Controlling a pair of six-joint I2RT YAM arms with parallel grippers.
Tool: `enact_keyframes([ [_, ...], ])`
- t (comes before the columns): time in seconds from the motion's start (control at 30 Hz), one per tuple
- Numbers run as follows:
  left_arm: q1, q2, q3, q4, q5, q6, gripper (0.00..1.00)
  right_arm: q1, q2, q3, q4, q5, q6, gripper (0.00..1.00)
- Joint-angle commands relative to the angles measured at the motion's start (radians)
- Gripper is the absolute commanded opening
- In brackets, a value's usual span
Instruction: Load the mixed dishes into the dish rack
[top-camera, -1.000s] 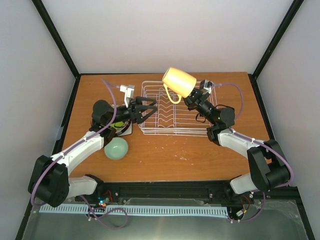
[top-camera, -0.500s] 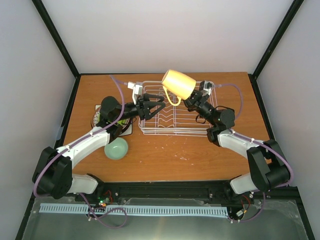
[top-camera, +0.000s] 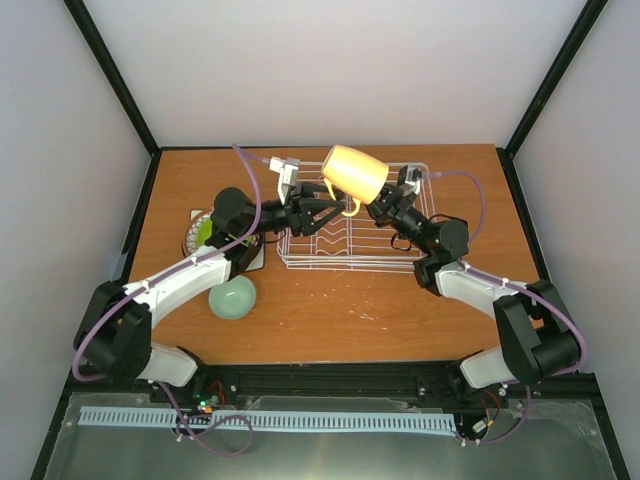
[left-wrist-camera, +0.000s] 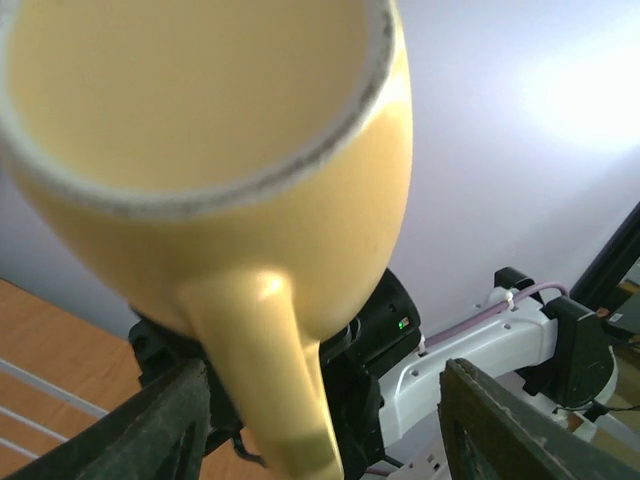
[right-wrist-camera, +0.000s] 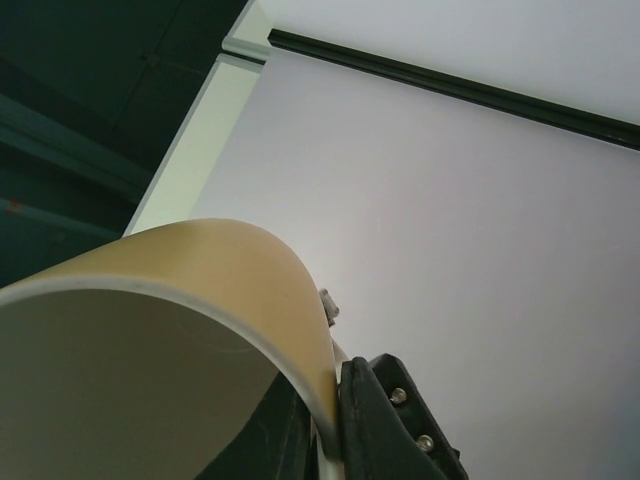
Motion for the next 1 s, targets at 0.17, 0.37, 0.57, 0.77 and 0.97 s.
enact_keyframes([
  [0.17,-0.021,0.026,0.079,-0.010,0.017,0.051,0.12,0.007,-0.052,-0.005,0.051,-0.003,-0.020,0.03],
  [0.37,-0.023,0.020,0.101,-0.080,0.011,0.089,0.01,0.006,-0.035,0.008,0.059,-0.003,-0.020,0.03],
  [0.57,-0.023,-0.049,0.168,-0.344,-0.078,0.262,0.01,-0.009,-0.039,-0.009,0.051,0.000,-0.033,0.33],
  [0.77,-0.023,-0.112,0.282,-0.630,-0.252,0.455,0.01,-0.122,-0.171,-0.116,-0.131,-0.023,-0.141,0.60],
  [0.97,-0.028,0.025,0.445,-0.778,-0.328,0.580,0.01,-0.228,-0.641,-0.099,-1.086,0.175,-0.648,0.62],
])
